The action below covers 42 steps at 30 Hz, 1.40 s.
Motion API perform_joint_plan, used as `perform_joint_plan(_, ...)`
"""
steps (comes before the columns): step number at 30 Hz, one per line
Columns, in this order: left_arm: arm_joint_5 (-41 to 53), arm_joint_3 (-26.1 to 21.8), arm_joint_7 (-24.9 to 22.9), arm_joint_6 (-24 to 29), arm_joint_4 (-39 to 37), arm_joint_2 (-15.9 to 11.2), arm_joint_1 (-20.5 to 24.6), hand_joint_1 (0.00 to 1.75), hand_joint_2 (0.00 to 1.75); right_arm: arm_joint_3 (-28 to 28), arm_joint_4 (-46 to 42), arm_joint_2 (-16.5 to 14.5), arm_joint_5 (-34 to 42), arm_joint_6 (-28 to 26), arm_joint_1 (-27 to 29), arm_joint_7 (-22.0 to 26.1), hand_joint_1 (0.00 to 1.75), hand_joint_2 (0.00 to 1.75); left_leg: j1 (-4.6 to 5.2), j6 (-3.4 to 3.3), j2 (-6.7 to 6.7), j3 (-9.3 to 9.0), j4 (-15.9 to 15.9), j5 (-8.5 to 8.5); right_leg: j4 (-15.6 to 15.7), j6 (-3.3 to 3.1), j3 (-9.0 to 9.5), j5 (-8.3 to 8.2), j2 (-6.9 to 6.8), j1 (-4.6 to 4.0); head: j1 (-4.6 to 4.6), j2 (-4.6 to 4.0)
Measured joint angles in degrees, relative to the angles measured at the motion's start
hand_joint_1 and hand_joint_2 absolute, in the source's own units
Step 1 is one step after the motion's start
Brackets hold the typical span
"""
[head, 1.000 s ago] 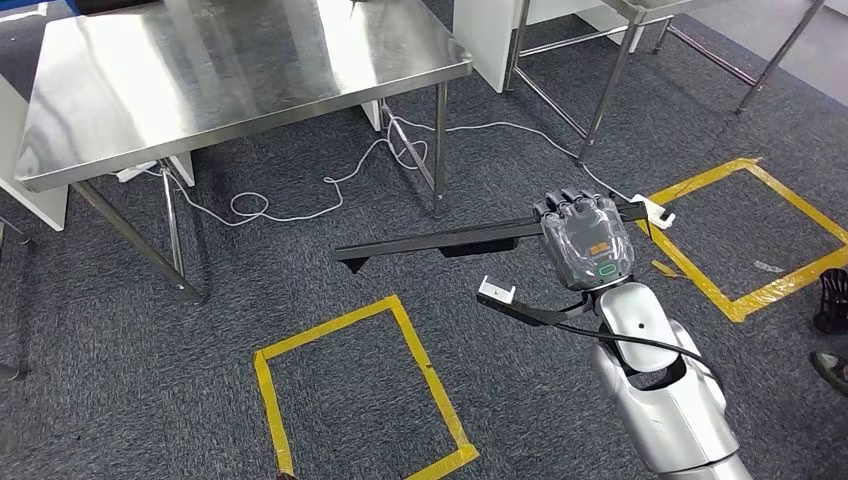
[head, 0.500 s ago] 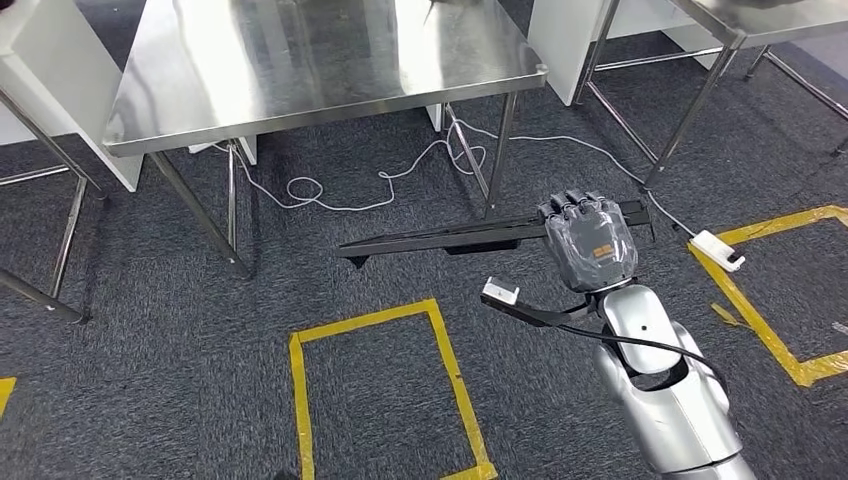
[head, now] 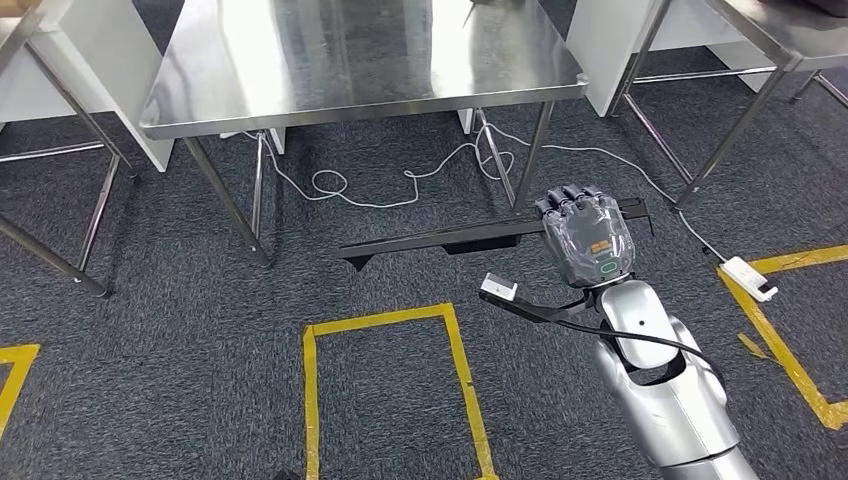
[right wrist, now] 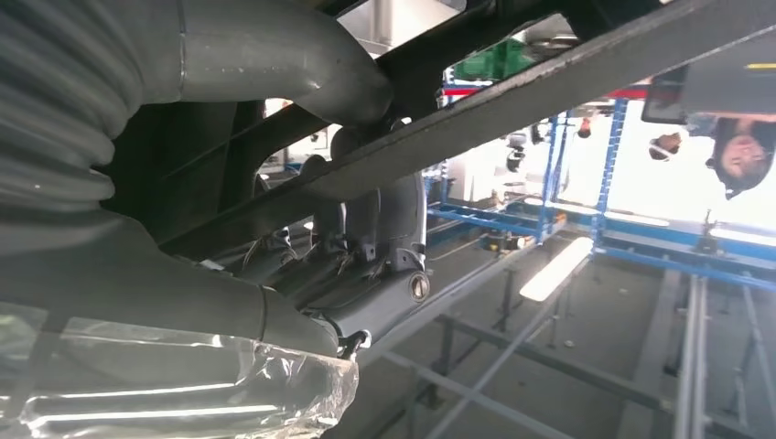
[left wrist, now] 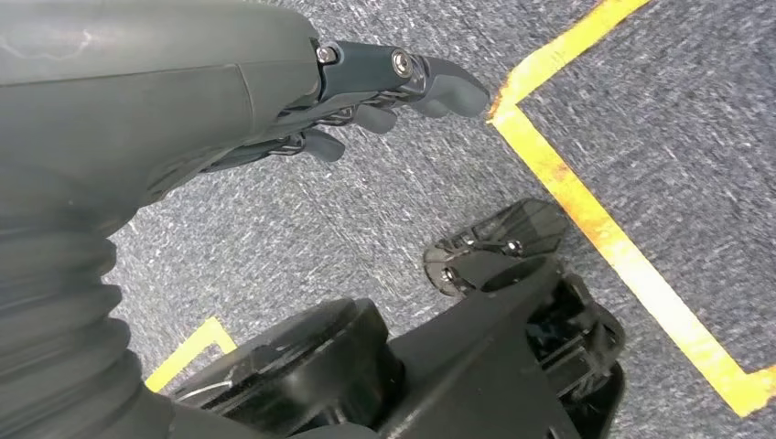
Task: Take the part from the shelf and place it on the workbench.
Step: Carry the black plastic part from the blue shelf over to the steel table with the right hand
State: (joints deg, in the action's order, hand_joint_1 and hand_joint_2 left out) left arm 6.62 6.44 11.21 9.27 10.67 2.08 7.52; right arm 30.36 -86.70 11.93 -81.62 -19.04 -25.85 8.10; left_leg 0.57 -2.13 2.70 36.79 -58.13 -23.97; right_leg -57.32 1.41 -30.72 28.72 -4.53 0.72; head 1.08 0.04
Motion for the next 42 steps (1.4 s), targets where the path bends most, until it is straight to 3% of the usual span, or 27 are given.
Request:
perform_joint_plan(1, 0.01, 0.00, 0.04, 0.00, 0.01, 0.01, 0.01, 0.00, 1.75, 0.00, 0.09, -0.07, 0.02, -0.01, -0.07, 0.01, 1.34, 1.75, -0.13, -0.27, -0.54, -0.21, 0.33, 0.12, -0.06, 0.27, 0.05, 0.25, -0.22, -0.08, 0.01, 0.00)
perform_joint_plan(3, 0.01, -0.01, 0.18, 0.00, 0.02, 0.04, 0.14, 0.00, 1.75, -0.01, 0.23, -0.13, 0.08, -0.07, -0.25, 0.01, 1.34, 1.75, -0.49, -0.94, -1.64, -0.76, 1.01, 0.38, -2.62, 0.38, -0.88, 1.77, 1.06, -0.13, -0.09, 0.00)
perform_joint_plan(6, 0.00, -0.03, 0.28, 0.01, 0.02, 0.03, 0.47, 0.00, 1.75, 0.00, 0.61, 0.04, 0.14, -0.16, -0.33, 0.01, 1.34, 1.75, -0.67, -1.53, -3.43, -1.01, 1.20, 0.39, -13.87, -0.20, -6.75, 6.07, 3.85, 0.02, -0.36, 0.00)
perform_joint_plan(7, -0.01, -0.03, 0.26, 0.01, 0.02, 0.04, 0.49, 0.00, 1.75, 0.00, 0.79, 0.10, 0.13, -0.16, -0.31, 0.01, 1.34, 1.75, -0.65, -1.54, -4.14, -1.03, 1.18, 0.37, -16.51, -0.04, -8.47, 6.62, 4.08, 0.03, -0.38, 0.00)
perform_joint_plan(8, -0.01, -0.04, 0.23, 0.00, 0.01, 0.04, 0.47, 0.00, 1.75, 0.00, 0.96, 0.13, 0.13, -0.16, -0.30, 0.01, 1.34, 1.75, -0.64, -1.53, -4.84, -1.07, 1.16, 0.35, -17.23, 0.31, -9.29, 6.27, 4.19, 0.03, -0.39, 0.00)
perform_joint_plan(10, 0.05, -0.03, 0.14, 0.00, 0.00, 0.08, 0.43, 0.00, 1.75, -0.01, 1.19, 0.16, 0.12, -0.16, -0.36, 0.01, 1.34, 1.75, -0.64, -1.39, -6.19, -1.23, 1.08, 0.26, -11.48, 1.34, -7.39, 2.79, 4.66, 0.15, -0.40, 0.00)
perform_joint_plan(12, 0.16, -0.03, 0.01, 0.00, 0.00, 0.13, 0.43, 0.00, 1.75, 0.01, 1.35, 0.16, 0.13, -0.16, -0.49, 0.01, 1.34, 1.75, -0.44, -0.98, -7.37, -1.15, 0.79, 0.04, -3.66, 1.69, -4.21, -0.86, 6.03, 0.48, -0.42, 0.00)
perform_joint_plan(14, 0.21, -0.04, -0.17, 0.02, -0.01, 0.15, 0.35, 0.00, 1.75, 0.04, 1.55, 0.09, 0.13, -0.17, -0.59, 0.01, 1.34, 1.75, -0.25, -0.45, -8.13, -0.84, 0.55, -0.09, -0.82, 0.97, -3.03, -2.05, 6.65, 0.56, -0.35, 0.01)
perform_joint_plan(16, 0.23, -0.04, -0.28, 0.15, -0.02, 0.08, 0.16, 0.00, 1.75, 0.08, 1.71, -0.03, 0.13, -0.19, -0.72, 0.01, 1.34, 1.75, -0.41, 0.01, -8.53, -0.63, 0.48, -0.16, -0.71, 0.10, -2.85, -2.20, 5.94, 0.64, -0.31, 0.01)
perform_joint_plan(18, 0.25, -0.04, -0.34, 0.49, -0.02, 0.03, 0.06, 0.00, 1.75, 0.10, 1.75, -0.11, 0.14, -0.30, -0.86, -0.02, 1.34, 1.75, -0.54, 0.62, -7.05, 0.16, -1.46, -1.49, -0.53, -0.74, -2.47, -2.25, 5.33, 0.95, -0.13, 0.01)
perform_joint_plan(21, 0.33, -0.04, -0.63, 1.00, -0.02, 0.11, 0.13, 0.00, 1.75, 0.10, 1.82, -0.13, 0.25, -0.72, -0.99, -0.19, 1.34, 1.75, -1.03, 1.73, -3.53, 5.20, -11.89, -6.59, -0.47, -1.73, -2.08, -1.96, 4.55, 0.78, 0.25, 0.00)
perform_joint_plan(22, 0.37, -0.04, -0.75, 1.03, -0.02, 0.14, 0.13, 0.00, 1.75, 0.10, 1.90, -0.14, 0.22, -0.86, -1.00, -0.30, 1.34, 1.75, -1.25, 1.96, -3.10, 6.88, -14.98, -7.52, -0.47, -1.87, -2.02, -1.82, 4.33, 0.69, 0.24, 0.00)
perform_joint_plan(23, 0.39, -0.05, -0.84, 0.99, -0.02, 0.15, 0.11, 0.00, 1.75, 0.10, 2.02, -0.15, 0.13, -0.98, -1.02, -0.46, 1.34, 1.75, -1.40, 2.08, -2.92, 7.56, -16.01, -7.27, -0.47, -1.94, -1.93, -1.66, 4.16, 0.63, 0.26, 0.01)
perform_joint_plan(24, 0.39, -0.05, -0.87, 0.92, -0.02, 0.16, 0.10, 0.00, 1.75, 0.10, 2.13, -0.17, 0.00, -1.07, -1.02, -0.61, 1.34, 1.75, -1.50, 2.07, -2.84, 7.15, -14.90, -6.07, -0.47, -1.95, -1.80, -1.49, 4.04, 0.60, 0.26, 0.01)
perform_joint_plan(26, 0.38, -0.07, -0.81, 0.79, -0.02, 0.10, 0.11, 0.00, 1.75, 0.10, 2.27, -0.22, -0.19, -1.16, -1.10, -0.84, 1.34, 1.75, -1.42, 1.45, -2.53, 3.34, -7.40, -2.32, -0.43, -1.76, -1.31, -1.10, 3.85, 0.58, 0.27, 0.00)
perform_joint_plan(28, 0.38, -0.08, -0.71, 0.79, -0.02, -0.01, 0.24, 0.00, 1.75, 0.09, 2.37, -0.23, -0.23, -1.27, -1.40, -0.94, 1.34, 1.75, -0.94, 0.53, -2.00, -0.03, -1.23, -0.77, -0.31, -1.27, -0.96, -0.69, 3.68, 0.37, 0.24, -0.01)
perform_joint_plan(29, 0.38, -0.08, -0.67, 0.79, -0.01, -0.05, 0.30, 0.00, 1.75, 0.09, 2.43, -0.24, -0.24, -1.32, -1.55, -0.97, 1.34, 1.75, -0.68, 0.10, -1.81, -0.72, 0.16, -0.89, -0.37, -0.92, -0.77, -0.67, 3.61, 0.29, 0.24, 0.00)
perform_joint_plan(31, 0.38, -0.08, -0.64, 0.78, -0.01, -0.04, 0.37, 0.00, 1.75, 0.09, 2.57, -0.26, -0.25, -1.37, -1.70, -0.99, 1.34, 1.75, -0.44, -0.60, -2.07, -1.27, 0.74, -1.25, -0.62, -0.07, -0.39, -0.86, 3.51, 0.10, 0.27, 0.00)
perform_joint_plan(33, 0.38, -0.09, -0.62, 0.77, -0.01, -0.01, 0.37, 0.00, 1.75, 0.06, 2.67, -0.22, -0.28, -1.39, -1.81, -1.00, 1.34, 1.75, -0.58, -1.23, -2.43, -2.58, 1.43, -1.22, -2.59, 0.15, -0.87, -0.13, 3.67, -0.05, 0.13, -0.01)
perform_joint_plan(35, 0.39, -0.10, -0.59, 0.77, 0.00, 0.03, 0.43, 0.00, 1.75, 0.04, 2.79, -0.17, -0.30, -1.43, -2.01, -1.00, 1.34, 1.75, -0.77, -1.60, -2.80, -3.52, 1.76, -1.32, -8.17, -0.02, -3.99, 1.97, 3.98, 0.12, -0.12, -0.02)
perform_joint_plan(38, 0.40, -0.10, -0.66, 0.78, 0.00, 0.08, 0.39, 0.00, 1.75, 0.04, 3.12, -0.09, -0.29, -1.46, -1.94, -1.02, 1.34, 1.75, -0.76, -1.70, -3.43, -4.03, 1.73, -1.96, -16.68, 0.72, -10.39, 4.30, 4.24, 0.41, -0.27, -0.02)
perform_joint_plan(40, 0.40, -0.10, -0.72, 0.78, 0.00, 0.13, 0.30, 0.00, 1.75, 0.04, 3.26, -0.07, -0.30, -1.46, -1.89, -1.02, 1.34, 1.75, -0.76, -1.62, -3.68, -4.30, 1.72, -2.24, -17.42, 1.06, -11.63, 4.20, 4.26, 0.46, -0.28, -0.02)
perform_joint_plan(41, 0.41, -0.10, -0.72, 0.76, 0.00, 0.20, 0.27, 0.00, 1.75, 0.04, 3.35, -0.05, -0.29, -1.46, -1.89, -1.02, 1.34, 1.75, -0.80, -1.47, -3.82, -4.68, 1.70, -2.53, -15.23, 1.55, -11.04, 2.88, 4.26, 0.60, -0.27, -0.02)
perform_joint_plan(42, 0.42, -0.10, -0.72, 0.74, 0.00, 0.28, 0.25, 0.00, 1.75, 0.04, 3.45, -0.04, -0.29, -1.46, -1.89, -1.02, 1.34, 1.75, -0.84, -1.17, -3.99, -5.21, 1.68, -3.02, -11.25, 2.30, -9.76, 0.45, 4.25, 0.86, -0.31, -0.02)
